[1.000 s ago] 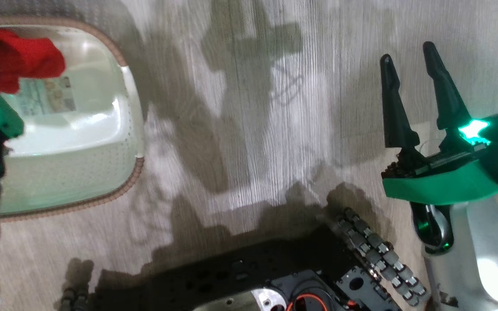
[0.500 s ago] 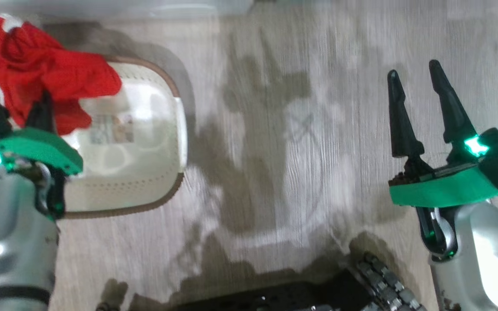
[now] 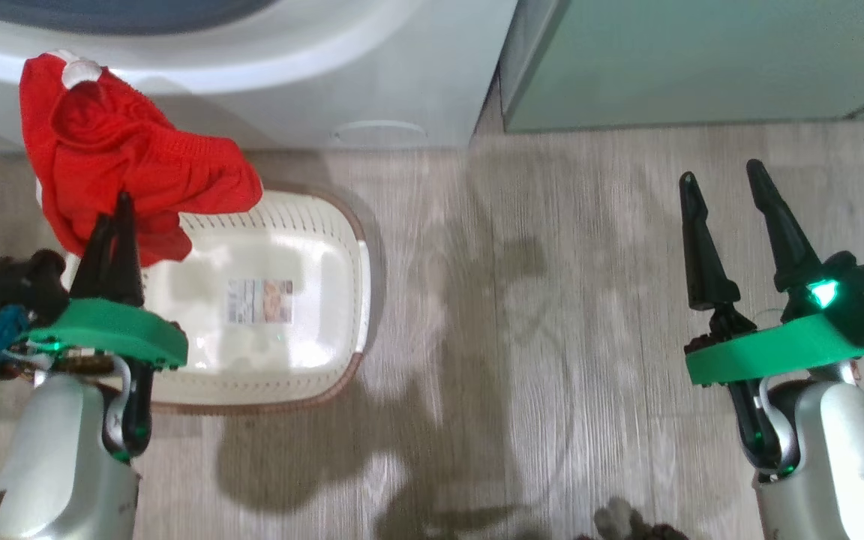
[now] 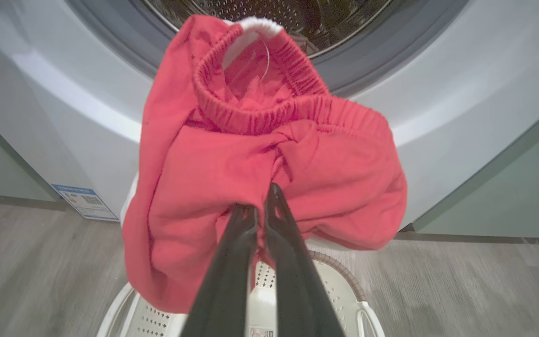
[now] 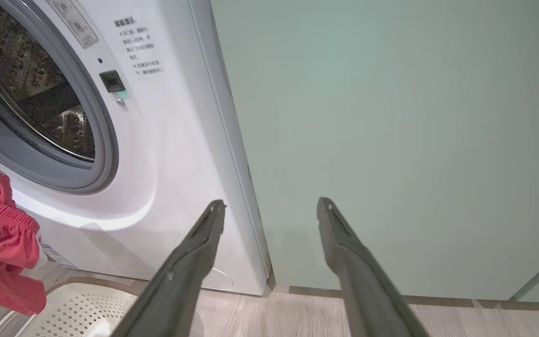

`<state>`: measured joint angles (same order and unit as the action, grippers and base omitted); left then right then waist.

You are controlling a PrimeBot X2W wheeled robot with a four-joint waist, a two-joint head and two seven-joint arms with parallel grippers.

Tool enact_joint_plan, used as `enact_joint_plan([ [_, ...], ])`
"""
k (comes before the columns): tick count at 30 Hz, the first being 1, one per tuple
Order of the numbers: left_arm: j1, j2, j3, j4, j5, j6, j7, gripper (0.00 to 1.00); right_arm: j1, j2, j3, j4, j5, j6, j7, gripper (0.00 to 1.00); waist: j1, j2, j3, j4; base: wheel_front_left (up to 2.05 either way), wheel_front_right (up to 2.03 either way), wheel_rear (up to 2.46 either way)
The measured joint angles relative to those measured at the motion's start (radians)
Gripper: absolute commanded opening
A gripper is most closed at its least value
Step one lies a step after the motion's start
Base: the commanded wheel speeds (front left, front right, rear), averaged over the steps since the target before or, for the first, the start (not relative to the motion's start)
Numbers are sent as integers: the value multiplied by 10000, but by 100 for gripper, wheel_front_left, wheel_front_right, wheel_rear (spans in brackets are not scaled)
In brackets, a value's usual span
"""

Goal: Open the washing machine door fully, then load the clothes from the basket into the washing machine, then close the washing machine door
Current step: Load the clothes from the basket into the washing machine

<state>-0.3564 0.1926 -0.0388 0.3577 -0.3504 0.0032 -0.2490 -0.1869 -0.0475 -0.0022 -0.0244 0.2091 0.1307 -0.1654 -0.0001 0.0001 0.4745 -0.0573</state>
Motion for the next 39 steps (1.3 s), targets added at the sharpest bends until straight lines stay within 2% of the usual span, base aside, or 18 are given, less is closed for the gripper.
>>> enact_joint_plan([
  [6, 841, -8, -40, -1417, 334, 15, -2, 0, 347, 0, -127, 184, -115, 0, 244, 100, 0, 0, -1059, 98, 0, 0, 0],
  [16, 2423, -23, -548, -3037, 644, 347, 355, 0, 1316, 2, -226, 259, -171, 0, 616, 100, 0, 0, -2796, 211, 0, 0, 0],
  [28, 3681, -23, -897, -3699, 698, 458, 907, 0, 2607, 8, -466, 25, -142, 0, 1043, 100, 0, 0, -4201, 263, 0, 0, 0],
  [39, 4070, -13, -903, -3766, 688, 621, 1068, 0, 3019, 12, -514, -303, -138, 0, 1248, 100, 0, 0, -4601, 206, 0, 0, 0],
])
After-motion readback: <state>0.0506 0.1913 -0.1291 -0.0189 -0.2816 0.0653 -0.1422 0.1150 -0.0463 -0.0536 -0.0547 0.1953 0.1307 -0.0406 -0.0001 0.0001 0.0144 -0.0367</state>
